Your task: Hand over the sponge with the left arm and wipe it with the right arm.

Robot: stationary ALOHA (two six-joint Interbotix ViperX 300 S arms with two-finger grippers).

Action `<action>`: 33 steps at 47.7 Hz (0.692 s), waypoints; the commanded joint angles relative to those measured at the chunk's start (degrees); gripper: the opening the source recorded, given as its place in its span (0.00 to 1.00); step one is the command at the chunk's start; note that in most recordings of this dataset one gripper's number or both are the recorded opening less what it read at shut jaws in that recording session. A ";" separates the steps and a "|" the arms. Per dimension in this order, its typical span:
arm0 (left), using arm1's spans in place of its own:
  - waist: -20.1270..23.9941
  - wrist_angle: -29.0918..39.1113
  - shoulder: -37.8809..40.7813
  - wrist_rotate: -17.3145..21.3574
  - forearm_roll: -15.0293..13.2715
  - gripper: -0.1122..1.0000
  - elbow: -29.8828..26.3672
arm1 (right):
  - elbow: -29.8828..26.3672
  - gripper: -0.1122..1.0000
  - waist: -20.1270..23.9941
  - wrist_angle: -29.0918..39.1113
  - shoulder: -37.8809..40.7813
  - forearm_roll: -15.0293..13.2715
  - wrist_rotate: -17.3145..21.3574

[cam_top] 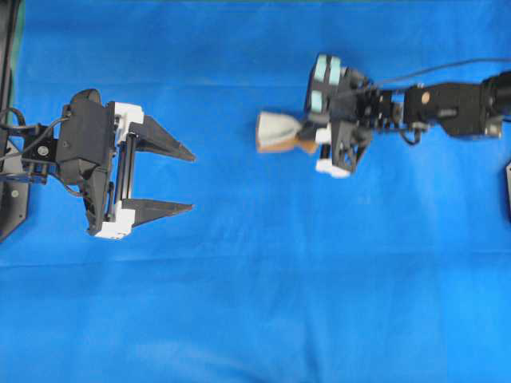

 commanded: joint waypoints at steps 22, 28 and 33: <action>-0.26 -0.62 -0.18 -0.09 0.00 0.92 -0.70 | 0.00 0.23 11.16 0.44 -1.05 3.08 2.99; -0.26 -0.53 -0.18 0.00 0.09 0.92 -0.79 | -0.26 0.23 18.19 0.44 -1.05 4.57 4.75; -0.26 -0.53 -0.09 0.00 0.09 0.92 -0.79 | -0.97 0.23 22.76 0.44 -1.05 5.27 6.59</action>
